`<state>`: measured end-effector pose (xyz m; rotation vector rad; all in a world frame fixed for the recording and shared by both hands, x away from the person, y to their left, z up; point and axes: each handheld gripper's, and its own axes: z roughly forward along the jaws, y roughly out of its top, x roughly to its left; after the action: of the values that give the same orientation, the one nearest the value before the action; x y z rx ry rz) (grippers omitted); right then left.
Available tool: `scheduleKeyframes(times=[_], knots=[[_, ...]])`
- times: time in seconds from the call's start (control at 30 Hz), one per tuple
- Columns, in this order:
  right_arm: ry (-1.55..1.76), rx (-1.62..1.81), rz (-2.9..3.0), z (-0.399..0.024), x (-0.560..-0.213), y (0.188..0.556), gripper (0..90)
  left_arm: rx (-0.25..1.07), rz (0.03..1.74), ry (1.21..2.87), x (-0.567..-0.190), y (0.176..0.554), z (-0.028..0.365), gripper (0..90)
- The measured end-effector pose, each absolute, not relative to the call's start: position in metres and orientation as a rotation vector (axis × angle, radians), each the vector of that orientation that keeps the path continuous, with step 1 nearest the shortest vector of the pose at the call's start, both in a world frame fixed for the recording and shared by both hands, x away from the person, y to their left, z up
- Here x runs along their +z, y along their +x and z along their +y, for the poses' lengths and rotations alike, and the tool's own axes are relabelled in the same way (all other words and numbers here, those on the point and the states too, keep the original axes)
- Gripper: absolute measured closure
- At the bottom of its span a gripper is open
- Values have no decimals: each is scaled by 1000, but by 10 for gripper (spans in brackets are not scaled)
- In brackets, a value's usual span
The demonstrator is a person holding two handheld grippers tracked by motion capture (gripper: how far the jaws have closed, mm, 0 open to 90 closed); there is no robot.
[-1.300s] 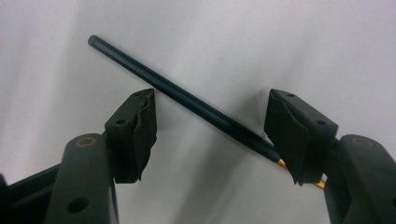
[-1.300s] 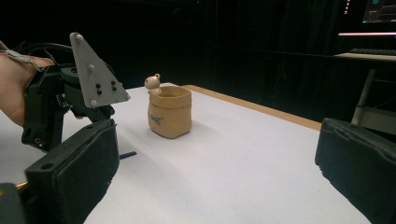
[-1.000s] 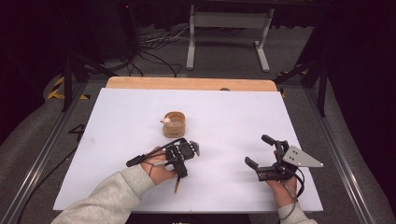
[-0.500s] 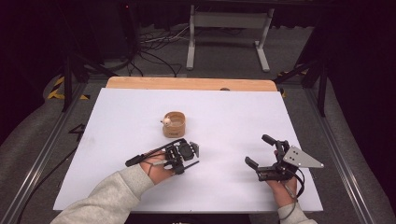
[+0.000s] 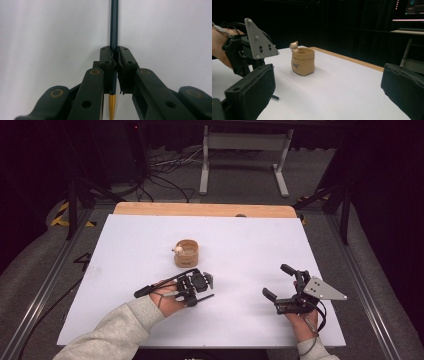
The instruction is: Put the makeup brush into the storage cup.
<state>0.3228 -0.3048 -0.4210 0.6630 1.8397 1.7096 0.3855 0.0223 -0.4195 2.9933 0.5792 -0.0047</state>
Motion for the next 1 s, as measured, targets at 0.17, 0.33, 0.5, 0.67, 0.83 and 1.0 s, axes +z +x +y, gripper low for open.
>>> scheduleKeyframes(times=[0.17, 0.33, 0.5, 0.67, 0.83, 1.0], knots=[[649, 1672, 1863, -303, -420, 322, 0, -14, 531, 2973, -409, 386, 24, 829], [631, 1675, 1879, -300, -419, 322, 0, -24, 465, 2952, -399, 385, 25, 830], [614, 1685, 1890, -297, -418, 321, 0, -51, 399, 2919, -389, 386, 27, 830], [606, 1702, 1903, -295, -418, 321, 0, -45, 290, 2899, -376, 387, 32, 831], [587, 1720, 1924, -290, -415, 320, 0, -78, 197, 2856, -365, 386, 37, 830], [570, 1729, 1939, -287, -413, 319, 0, -86, 113, 2848, -359, 384, 38, 830]])
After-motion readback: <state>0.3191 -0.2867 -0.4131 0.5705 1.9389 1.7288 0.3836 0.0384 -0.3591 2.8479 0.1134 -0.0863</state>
